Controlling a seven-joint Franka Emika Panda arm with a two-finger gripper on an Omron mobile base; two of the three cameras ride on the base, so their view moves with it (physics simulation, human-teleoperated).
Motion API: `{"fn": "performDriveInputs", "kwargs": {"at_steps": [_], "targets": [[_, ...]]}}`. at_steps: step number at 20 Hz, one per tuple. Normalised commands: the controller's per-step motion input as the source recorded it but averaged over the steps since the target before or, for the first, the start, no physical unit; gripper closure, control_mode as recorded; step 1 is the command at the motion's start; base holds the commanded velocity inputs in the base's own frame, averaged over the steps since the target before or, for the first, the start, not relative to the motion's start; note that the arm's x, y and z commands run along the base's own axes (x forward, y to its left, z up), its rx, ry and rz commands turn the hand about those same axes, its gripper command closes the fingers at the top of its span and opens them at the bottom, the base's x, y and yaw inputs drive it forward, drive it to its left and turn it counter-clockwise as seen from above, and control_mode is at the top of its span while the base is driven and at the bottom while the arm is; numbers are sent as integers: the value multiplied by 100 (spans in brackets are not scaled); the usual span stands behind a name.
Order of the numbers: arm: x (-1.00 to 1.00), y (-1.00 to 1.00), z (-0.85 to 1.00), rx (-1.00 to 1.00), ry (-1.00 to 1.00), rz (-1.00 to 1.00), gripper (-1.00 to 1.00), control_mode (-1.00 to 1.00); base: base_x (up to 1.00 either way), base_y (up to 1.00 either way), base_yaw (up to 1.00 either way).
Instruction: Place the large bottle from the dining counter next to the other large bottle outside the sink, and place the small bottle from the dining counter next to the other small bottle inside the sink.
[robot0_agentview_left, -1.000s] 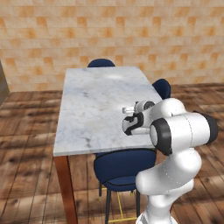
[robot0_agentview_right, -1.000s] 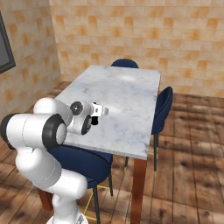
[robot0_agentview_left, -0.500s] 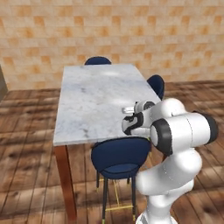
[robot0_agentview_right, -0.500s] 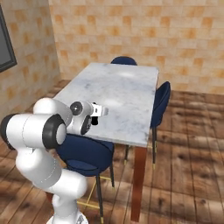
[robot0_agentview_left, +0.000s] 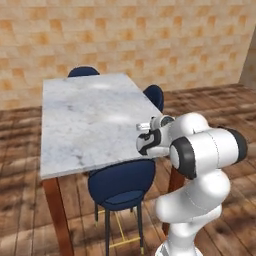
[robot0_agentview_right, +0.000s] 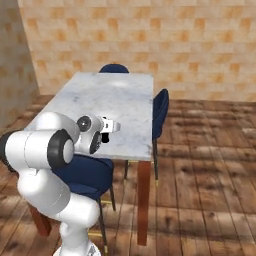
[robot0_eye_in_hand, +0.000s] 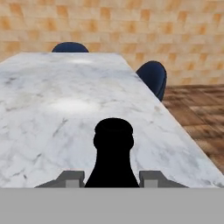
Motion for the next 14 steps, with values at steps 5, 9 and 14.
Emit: {"fn": "performDriveInputs", "kwargs": {"at_steps": [5,9,14], "targets": [[0,0,0,0,0,0,100,100,-1,0,-48],[0,0,0,0,0,0,100,100,-13,0,-52],[0,0,0,0,0,0,100,100,-12,0,-50]]}}
